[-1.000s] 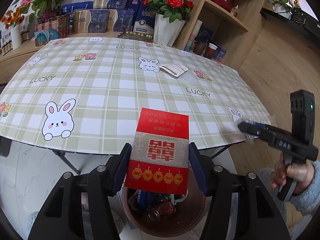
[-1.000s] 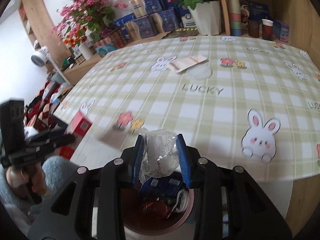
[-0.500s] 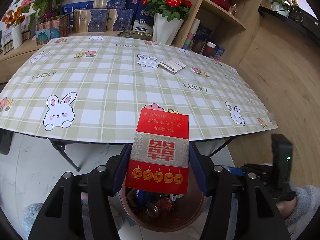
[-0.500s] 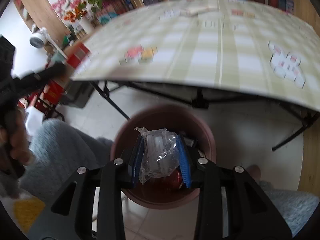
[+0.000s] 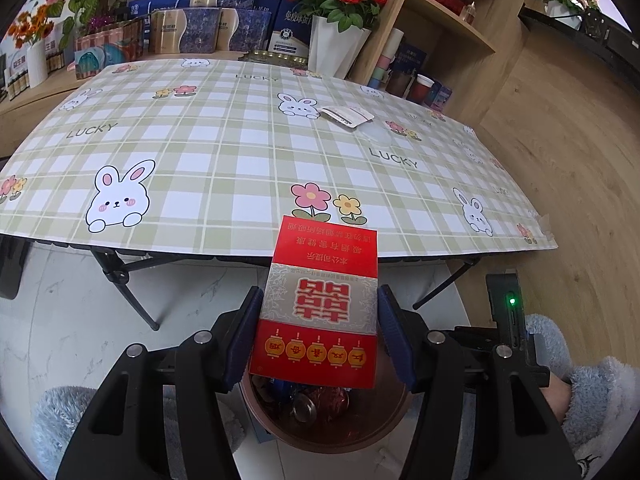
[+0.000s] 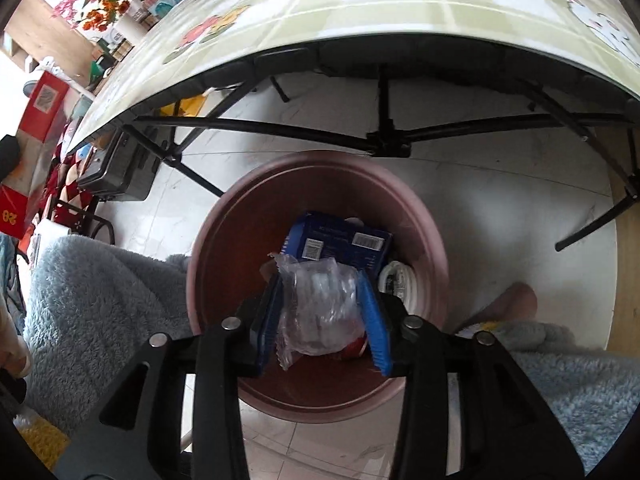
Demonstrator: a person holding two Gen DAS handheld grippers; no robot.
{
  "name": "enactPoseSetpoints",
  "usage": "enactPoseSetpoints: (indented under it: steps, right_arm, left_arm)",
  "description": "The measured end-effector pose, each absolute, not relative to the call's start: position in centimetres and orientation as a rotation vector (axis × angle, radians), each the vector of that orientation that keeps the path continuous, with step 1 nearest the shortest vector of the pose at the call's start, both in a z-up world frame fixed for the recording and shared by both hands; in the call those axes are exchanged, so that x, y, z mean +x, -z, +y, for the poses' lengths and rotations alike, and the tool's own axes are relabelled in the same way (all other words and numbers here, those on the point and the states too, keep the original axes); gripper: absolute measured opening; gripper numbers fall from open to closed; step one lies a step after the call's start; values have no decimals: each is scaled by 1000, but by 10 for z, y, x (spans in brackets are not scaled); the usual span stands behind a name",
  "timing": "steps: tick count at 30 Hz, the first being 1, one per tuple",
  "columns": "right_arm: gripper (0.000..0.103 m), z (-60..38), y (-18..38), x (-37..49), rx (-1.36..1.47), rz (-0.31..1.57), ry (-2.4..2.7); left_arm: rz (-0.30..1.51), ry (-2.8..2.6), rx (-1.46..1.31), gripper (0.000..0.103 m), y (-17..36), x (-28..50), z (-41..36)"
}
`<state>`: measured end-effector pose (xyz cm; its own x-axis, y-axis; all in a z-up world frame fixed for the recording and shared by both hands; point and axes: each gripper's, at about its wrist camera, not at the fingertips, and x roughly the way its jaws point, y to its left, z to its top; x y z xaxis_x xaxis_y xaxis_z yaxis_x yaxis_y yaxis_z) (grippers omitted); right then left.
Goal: Collect trash
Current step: 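Open the right tool to drop the plastic wrapper into the bin, then lower the red gift box into the bin and open the left tool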
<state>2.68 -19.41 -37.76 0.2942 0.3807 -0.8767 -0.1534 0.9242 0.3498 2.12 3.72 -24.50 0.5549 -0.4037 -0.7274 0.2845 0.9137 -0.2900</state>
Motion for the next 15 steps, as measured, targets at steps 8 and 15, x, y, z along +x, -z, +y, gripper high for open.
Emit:
enactPoseSetpoints:
  steps: [8,15]
  right_arm:
    - [84,-178,342,24,52,1119,-396]
    - [97,-172,284,13,-130,889,-352]
  left_arm:
    - [912,408,-146,56,251,24,35]
    - [942,417,-101,56,263,26,23]
